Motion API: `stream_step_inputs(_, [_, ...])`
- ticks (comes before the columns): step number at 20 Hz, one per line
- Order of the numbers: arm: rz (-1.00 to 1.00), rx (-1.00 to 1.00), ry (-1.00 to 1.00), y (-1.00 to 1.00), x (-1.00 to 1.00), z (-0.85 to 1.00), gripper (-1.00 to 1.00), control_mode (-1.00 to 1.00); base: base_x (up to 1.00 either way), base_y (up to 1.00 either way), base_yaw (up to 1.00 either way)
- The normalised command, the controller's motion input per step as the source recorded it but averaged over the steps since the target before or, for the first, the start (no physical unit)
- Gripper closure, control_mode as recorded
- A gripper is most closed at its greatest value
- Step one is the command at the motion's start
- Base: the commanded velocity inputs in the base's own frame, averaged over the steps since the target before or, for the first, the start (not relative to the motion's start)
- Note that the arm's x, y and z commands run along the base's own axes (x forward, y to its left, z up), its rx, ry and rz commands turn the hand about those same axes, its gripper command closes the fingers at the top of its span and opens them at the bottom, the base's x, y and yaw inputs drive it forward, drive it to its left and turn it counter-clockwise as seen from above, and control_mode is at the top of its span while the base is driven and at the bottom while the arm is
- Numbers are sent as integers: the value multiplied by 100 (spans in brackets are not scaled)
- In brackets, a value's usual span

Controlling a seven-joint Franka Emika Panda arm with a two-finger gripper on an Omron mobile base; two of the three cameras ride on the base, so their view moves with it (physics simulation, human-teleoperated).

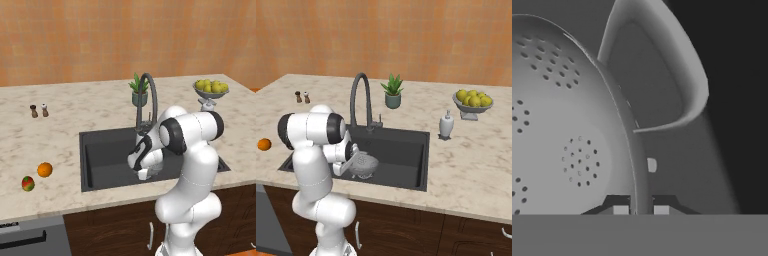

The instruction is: Put the colander in the sink, put the orange, mango in the colander, and turn on the sink faucet and pour water over the colander.

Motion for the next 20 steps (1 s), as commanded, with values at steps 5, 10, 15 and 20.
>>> stream_step_inputs(5, [-6,0,0,22,-48,-37,100,-100,0,0,0])
stream_step_inputs(10, [-2,0,0,5,-9,-7,-100,-100,0,0,0])
stream_step_inputs(15, [0,0,0,0,0,0,-100,-100,0,0,0])
stream_step_inputs(20, [-1,0,0,0,-2,6,-100,-100,0,0,0])
